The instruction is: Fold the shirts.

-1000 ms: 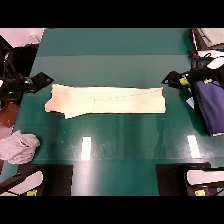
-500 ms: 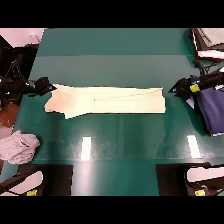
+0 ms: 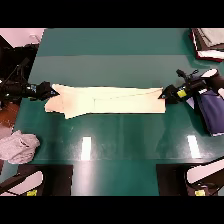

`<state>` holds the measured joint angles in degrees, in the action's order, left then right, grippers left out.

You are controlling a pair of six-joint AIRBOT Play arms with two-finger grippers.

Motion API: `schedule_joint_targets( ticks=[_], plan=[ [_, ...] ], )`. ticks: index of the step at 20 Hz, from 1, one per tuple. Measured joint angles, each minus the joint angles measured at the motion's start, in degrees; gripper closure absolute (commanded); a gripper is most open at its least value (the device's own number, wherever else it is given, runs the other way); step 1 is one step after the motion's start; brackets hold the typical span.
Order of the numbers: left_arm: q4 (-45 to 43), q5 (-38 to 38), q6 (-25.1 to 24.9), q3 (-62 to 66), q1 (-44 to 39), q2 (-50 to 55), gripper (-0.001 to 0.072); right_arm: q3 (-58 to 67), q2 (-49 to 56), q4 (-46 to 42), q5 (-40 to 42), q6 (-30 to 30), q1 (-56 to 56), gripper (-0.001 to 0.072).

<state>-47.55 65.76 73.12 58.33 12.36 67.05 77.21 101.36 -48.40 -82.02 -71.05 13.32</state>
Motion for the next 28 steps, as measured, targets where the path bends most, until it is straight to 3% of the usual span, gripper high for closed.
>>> schedule_joint_targets(
  ticks=[3, 4, 8, 13, 21, 28],
  plan=[
    [0.02, 0.52, -0.02, 0.0, 0.0, 0.0, 0.0683, -0.04, 1.55, 0.7, 0.83, 0.9, -2.27, 0.0639],
    [0.0, 0.63, -0.02, 0.0, 0.0, 0.0, 0.0683, -0.07, 1.73, 0.61, 1.46, 1.64, -2.86, 0.0698],
    [-0.11, 2.16, 0.35, 0.0, -2.29, 0.0, 0.0685, -0.07, -0.09, 1.73, 0.79, 4.26, -3.52, 0.07],
    [-0.37, -0.11, 1.9, 4.11, -14.47, 3.19, 0.0685, 1.7, -7.23, 2.12, -2.32, 4.55, -1.73, 0.0701],
    [-0.39, -1.99, 4.33, 27.34, -32.65, 27.04, 0.0684, 19.61, -12.59, 2.38, -8.87, -2.8, -6.84, 0.0702],
    [-0.46, -2.71, 6.84, 40.13, -36.94, 43.43, 0.0684, 36.17, -11.47, 2.4, -8.17, -7.67, -17.84, 0.0702]
  ],
)
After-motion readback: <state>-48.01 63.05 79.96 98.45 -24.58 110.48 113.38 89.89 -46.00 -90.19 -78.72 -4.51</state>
